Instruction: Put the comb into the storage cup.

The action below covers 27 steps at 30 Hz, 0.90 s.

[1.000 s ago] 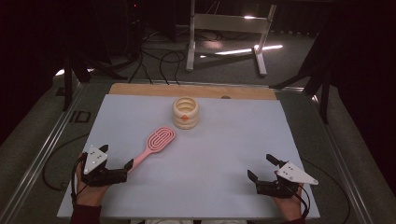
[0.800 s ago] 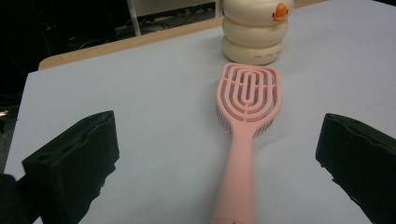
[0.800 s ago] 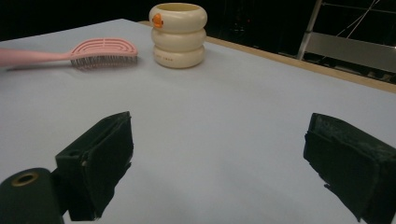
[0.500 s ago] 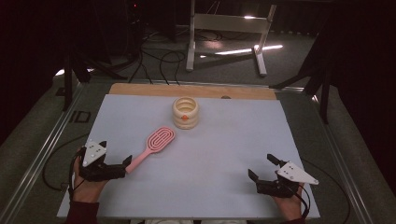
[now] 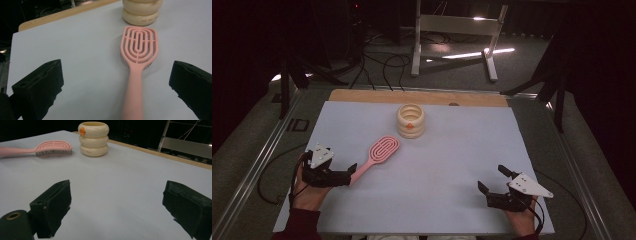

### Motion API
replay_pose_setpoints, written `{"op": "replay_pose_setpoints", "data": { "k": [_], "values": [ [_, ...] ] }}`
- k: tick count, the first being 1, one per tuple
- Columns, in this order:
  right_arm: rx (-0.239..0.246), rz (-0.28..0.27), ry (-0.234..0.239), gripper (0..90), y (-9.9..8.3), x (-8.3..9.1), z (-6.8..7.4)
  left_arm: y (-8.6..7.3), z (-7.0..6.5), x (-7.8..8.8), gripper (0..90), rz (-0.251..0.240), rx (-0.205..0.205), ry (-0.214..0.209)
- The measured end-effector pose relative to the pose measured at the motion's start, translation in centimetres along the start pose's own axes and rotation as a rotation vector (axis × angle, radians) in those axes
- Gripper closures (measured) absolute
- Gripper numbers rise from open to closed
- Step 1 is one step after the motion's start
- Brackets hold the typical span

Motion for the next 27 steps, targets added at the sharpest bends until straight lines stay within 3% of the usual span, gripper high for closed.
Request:
{"op": "replay_pose_setpoints", "data": {
  "k": [27],
  "values": [
    [-0.001, 0.004, 0.003, 8.1, -0.1, -0.1, 0.1, -0.6, -0.1, -3.2, 0.1, 0.163, -0.056, -0.068]
  ]
}}
Point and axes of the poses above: each handheld gripper's, and its own axes: x roughly backward along the jaws, y roughly out of its top, z roughly to its left, the point moved 10 cm from there along -x, roughly forward along the jaws, and after that the axes turned 10 degrees about -z, right-handed, at the moved point
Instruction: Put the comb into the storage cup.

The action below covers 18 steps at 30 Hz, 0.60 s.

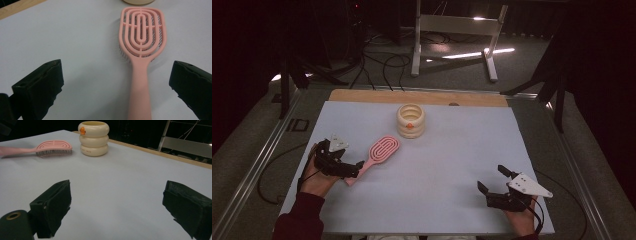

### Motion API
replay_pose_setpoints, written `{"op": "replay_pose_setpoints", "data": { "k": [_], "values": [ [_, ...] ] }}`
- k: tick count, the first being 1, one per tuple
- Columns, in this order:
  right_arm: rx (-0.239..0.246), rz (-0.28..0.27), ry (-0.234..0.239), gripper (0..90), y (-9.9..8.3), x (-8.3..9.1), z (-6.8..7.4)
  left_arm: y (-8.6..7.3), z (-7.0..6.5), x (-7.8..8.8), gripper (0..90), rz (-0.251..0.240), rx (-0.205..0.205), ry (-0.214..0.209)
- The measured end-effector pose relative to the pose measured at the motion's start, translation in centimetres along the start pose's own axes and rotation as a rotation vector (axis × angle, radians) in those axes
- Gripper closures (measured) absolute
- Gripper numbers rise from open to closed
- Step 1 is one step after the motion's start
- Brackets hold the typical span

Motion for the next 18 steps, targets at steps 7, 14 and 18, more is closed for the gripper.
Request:
{"op": "replay_pose_setpoints", "data": {
  "k": [7, 14, 18],
  "values": [
    [-0.02, 0.0, 0.022, 8.1, 0.0, -0.2, 0.4, 0.2, -0.2, -0.7, 0.1, 0.023, -0.015, -0.018],
    [-0.019, 0.004, 0.025, 8.1, -0.1, -0.3, 0.5, 0.4, -0.6, -1.2, 0.0, 0.036, -0.029, -0.048],
    [-0.018, 0.005, 0.025, 8.1, -0.1, -0.4, 0.5, 0.1, -0.9, -1.7, 0.0, 0.085, -0.041, -0.062]
  ]
}}
Point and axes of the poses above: each handheld gripper's, and its own axes: x roughly backward along the jaws, y roughly out of its top, z roughly to its left, the point moved 10 cm from there along -x, roughly forward along the jaws, and after that the axes turned 10 degrees about -z, right-handed, at the moved point
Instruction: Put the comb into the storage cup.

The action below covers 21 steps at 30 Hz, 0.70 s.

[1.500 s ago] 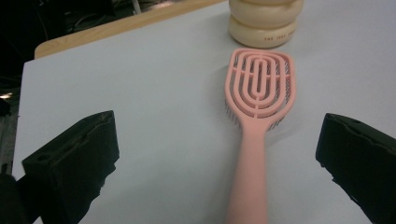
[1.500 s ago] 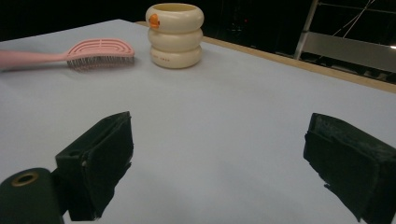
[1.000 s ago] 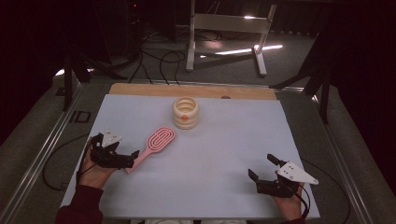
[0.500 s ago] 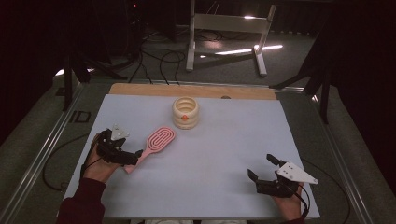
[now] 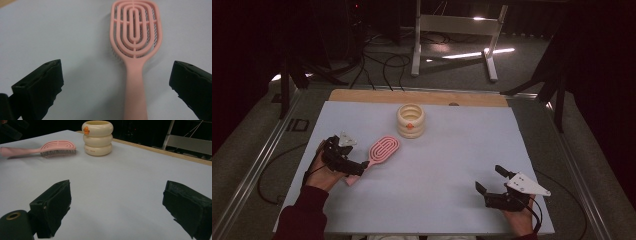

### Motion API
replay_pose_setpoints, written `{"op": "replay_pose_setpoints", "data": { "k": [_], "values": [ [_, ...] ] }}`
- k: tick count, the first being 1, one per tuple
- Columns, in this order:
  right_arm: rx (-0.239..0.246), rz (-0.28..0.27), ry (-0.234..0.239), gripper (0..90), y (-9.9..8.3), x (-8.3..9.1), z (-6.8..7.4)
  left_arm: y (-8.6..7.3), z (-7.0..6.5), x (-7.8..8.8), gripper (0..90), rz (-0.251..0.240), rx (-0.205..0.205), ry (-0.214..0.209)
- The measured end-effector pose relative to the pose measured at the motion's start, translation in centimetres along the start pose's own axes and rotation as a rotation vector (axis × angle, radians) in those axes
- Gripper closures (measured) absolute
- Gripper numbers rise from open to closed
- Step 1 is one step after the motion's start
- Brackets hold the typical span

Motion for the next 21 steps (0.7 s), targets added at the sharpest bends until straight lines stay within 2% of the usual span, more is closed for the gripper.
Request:
{"op": "replay_pose_setpoints", "data": {
  "k": [7, 13, 21],
  "values": [
    [0.002, 0.003, 0.0, 8.1, -0.1, 0.0, 0.0, -0.1, -0.2, -0.9, 0.0, 0.056, 0.015, -0.003],
    [0.0, 0.004, 0.0, 8.1, -0.1, 0.0, 0.0, -0.4, -0.6, -1.6, 0.1, 0.11, 0.004, 0.001],
    [0.0, 0.004, -0.002, 8.1, -0.1, 0.1, 0.0, -0.8, -0.9, -2.5, 0.1, 0.166, 0.012, -0.013]
  ]
}}
Point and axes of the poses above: each handheld gripper's, and its own axes: x roughly backward along the jaws, y roughly out of its top, z roughly to its left, the point moved 10 cm from there along -x, roughly forward along the jaws, and after that the axes turned 10 degrees about -z, right-handed, at the moved point
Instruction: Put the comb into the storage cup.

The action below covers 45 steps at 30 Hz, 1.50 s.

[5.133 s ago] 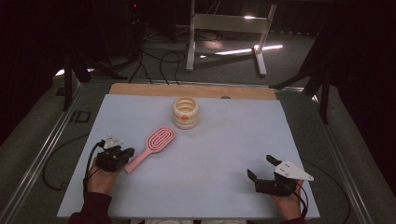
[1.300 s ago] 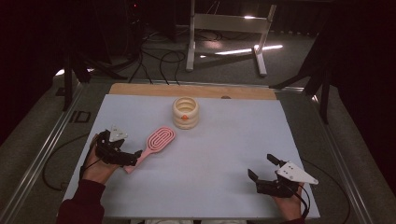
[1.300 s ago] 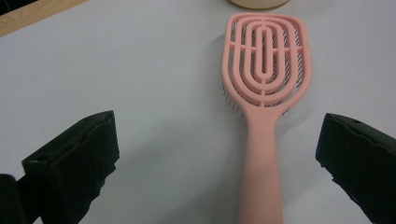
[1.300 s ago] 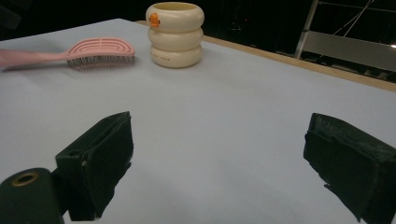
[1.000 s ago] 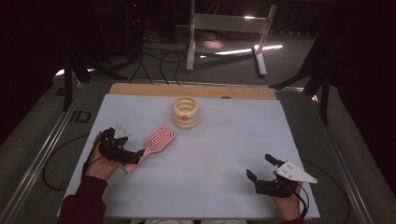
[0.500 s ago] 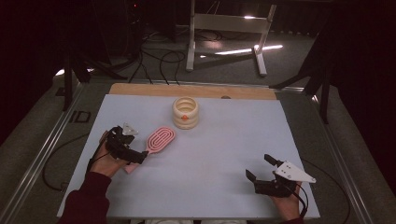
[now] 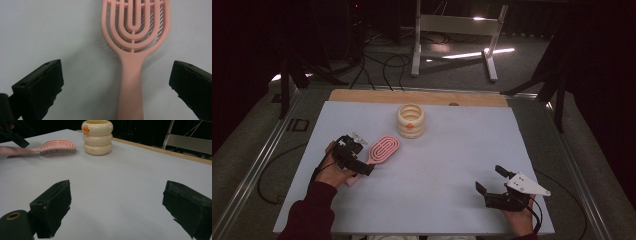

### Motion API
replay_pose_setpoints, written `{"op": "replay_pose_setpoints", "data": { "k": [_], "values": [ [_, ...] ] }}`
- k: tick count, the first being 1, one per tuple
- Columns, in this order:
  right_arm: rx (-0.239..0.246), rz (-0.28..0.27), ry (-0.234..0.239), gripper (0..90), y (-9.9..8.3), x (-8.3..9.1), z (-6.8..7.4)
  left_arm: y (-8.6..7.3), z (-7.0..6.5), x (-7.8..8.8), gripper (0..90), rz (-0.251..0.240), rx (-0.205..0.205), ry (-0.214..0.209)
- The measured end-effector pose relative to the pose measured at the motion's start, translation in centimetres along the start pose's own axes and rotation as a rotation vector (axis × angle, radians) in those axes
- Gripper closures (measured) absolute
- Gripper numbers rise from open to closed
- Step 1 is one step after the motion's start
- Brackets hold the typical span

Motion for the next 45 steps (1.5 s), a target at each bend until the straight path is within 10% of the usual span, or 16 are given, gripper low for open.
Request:
{"op": "replay_pose_setpoints", "data": {
  "k": [27, 45],
  "values": [
    [0.003, 0.004, -0.001, 8.1, -0.1, 0.0, -0.1, -1.0, -1.2, -2.5, 6.5, 0.148, 0.015, -0.027],
    [0.005, 0.012, 0.002, 8.1, -0.2, -0.1, 0.1, -0.6, -1.6, -2.7, 54.0, 0.16, 0.034, -0.091]
  ]
}}
Point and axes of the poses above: each handheld gripper's, and its own axes: x roughly backward along the jaws, y roughly out of its top, z roughly to its left, the point moved 10 cm from there along -x, roughly forward along the jaws, and after that the axes turned 10 degrees about -z, right-handed, at the moved point
